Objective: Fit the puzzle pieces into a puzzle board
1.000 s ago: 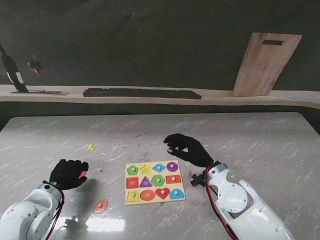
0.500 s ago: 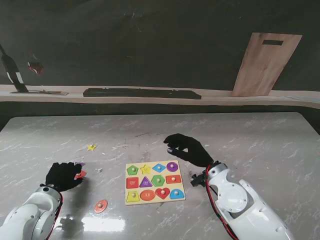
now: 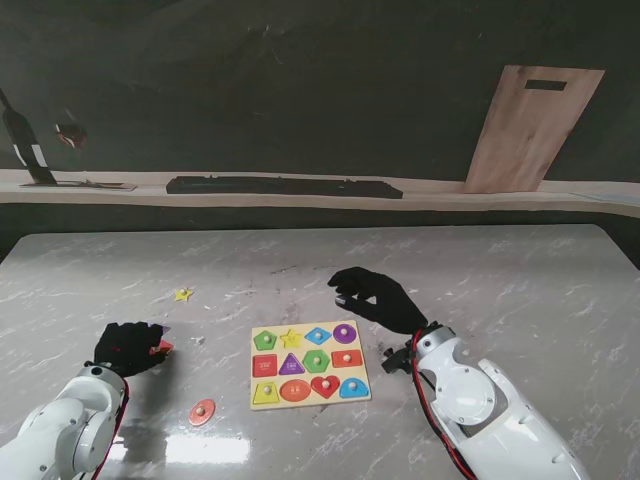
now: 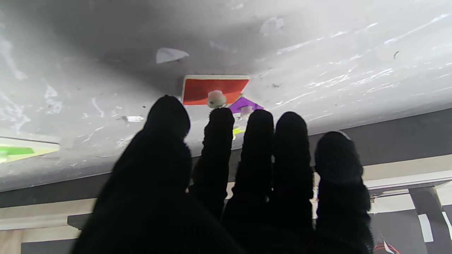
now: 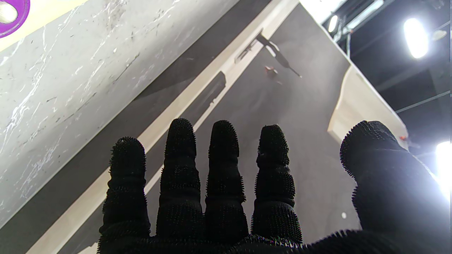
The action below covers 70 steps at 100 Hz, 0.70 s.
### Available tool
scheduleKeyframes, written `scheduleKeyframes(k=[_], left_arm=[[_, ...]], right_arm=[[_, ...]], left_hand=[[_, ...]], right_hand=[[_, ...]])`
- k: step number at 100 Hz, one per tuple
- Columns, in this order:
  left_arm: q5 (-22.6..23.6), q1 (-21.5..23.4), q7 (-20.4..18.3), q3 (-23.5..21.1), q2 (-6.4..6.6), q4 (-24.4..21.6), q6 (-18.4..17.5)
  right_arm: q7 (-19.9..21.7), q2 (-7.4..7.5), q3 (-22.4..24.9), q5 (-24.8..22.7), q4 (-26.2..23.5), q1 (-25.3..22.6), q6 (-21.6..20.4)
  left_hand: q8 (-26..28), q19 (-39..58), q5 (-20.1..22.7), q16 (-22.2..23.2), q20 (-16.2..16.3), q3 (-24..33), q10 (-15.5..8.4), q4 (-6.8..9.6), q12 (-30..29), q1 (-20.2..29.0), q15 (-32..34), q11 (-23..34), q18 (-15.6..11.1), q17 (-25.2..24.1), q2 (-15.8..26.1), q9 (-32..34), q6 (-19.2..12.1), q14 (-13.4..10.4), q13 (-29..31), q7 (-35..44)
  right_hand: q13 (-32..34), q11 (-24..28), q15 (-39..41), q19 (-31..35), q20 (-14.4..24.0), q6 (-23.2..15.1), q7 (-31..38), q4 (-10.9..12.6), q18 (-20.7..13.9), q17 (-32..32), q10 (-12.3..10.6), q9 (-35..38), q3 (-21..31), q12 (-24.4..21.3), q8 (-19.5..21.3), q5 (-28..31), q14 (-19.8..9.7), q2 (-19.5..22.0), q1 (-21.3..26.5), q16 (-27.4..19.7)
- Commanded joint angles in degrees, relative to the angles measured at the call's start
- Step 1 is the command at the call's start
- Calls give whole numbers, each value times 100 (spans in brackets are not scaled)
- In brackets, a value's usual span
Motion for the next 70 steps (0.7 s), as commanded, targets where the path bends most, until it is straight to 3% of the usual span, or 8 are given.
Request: scheduleKeyframes(k=[1, 70], left_arm=[[-38, -4, 47, 21, -6, 41, 61], [-290, -232, -78, 259, -15, 326, 294]], right_arm=[[-3, -10, -12, -7, -30, -31, 23], [-23, -14, 0, -20, -21, -30, 36]], left_hand=[[81, 60, 122, 66, 144, -120, 209, -94, 52, 148, 193, 162, 122, 29, 108, 70, 22, 269, 1, 144], [378, 63, 178, 36, 183, -430, 215, -3, 96, 573, 263, 230, 226, 73, 227, 203, -51, 362, 58, 980]], right_hand=[[81, 13, 84, 107, 54, -161, -112, 130, 46, -51, -20, 113, -114, 26, 68, 146, 17, 111, 78, 26], [84, 15, 88, 106, 54, -155, -113, 130, 42, -50, -16, 106, -114, 28, 68, 151, 18, 114, 78, 27]])
